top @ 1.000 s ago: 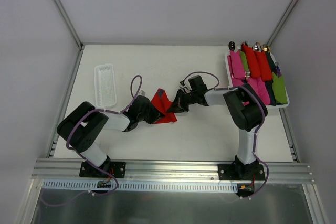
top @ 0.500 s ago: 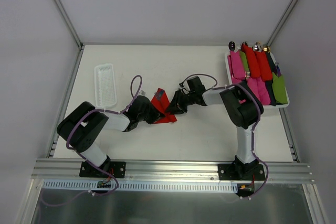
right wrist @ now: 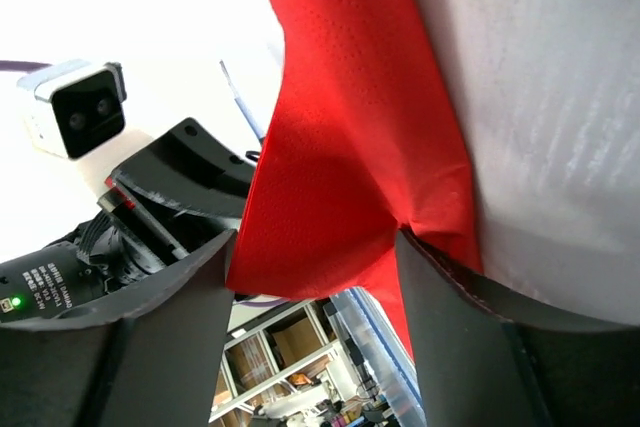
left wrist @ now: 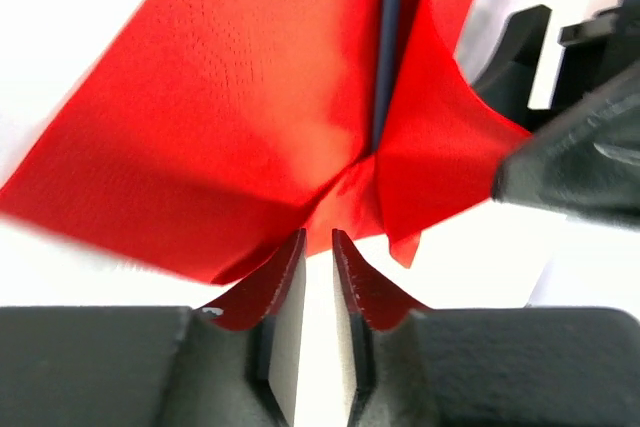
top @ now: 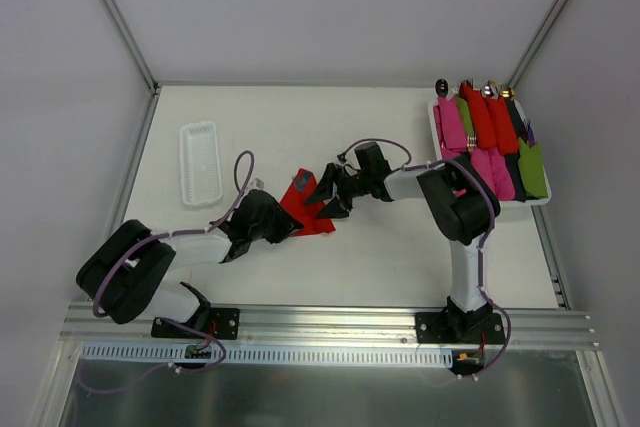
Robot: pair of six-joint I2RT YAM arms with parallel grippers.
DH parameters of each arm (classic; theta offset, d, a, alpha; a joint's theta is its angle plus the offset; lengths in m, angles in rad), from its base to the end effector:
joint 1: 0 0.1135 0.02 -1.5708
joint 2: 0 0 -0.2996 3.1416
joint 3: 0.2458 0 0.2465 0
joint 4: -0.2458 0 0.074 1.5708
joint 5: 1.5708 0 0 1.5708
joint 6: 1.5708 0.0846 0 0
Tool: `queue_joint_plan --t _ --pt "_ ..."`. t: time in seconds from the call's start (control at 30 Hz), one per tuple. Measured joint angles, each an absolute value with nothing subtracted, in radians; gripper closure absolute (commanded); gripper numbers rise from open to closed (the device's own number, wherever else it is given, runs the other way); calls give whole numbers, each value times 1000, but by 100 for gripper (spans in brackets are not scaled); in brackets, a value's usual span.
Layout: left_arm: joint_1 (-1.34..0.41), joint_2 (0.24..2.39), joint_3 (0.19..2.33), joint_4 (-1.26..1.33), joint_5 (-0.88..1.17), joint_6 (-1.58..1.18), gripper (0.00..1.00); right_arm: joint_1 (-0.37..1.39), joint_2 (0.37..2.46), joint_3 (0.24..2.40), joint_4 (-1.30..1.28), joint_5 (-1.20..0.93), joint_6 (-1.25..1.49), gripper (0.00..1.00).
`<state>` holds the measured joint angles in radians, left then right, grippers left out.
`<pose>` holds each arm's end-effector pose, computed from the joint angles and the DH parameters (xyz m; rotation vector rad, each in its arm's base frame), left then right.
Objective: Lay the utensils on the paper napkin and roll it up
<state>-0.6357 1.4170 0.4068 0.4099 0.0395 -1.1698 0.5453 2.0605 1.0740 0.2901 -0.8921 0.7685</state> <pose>0.2256 -0.1706 0.1494 -0.6034 2.2994 -1.0131 0.3423 0.2847 0.1300 -0.2733 2.5144 1.6391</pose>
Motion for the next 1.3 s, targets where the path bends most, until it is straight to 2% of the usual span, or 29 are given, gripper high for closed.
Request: queue_joint_plan --t 0.1,0.2,0.3,0.43,0.57,0.8,0.97,1.07,1.3 --pt "-635 1316 393 345 15 -1166 78 545 2062 1074 303 -900 774 32" --pt "-618 1226 393 316 14 -1159 70 545 2068 1074 316 -904 774 36" --pt "-571 1178 402 304 31 -1140 70 544 2074 1074 323 -907 770 40" --pt "-514 1192 487 258 64 -1092 75 543 2077 1074 322 -903 754 43" --pt "-502 1251 603 248 105 -1049 76 541 2078 1074 318 -902 735 41" --pt "-502 1449 781 249 216 -998 87 541 2078 1079 307 -906 708 42" --pt "-502 1565 833 247 288 -977 89 541 2078 1085 291 -906 691 43" --pt "-501 1615 859 247 323 -976 91 538 2078 1085 279 -905 691 40" --pt "-495 1635 874 245 333 -975 98 525 2079 1085 272 -915 690 35"
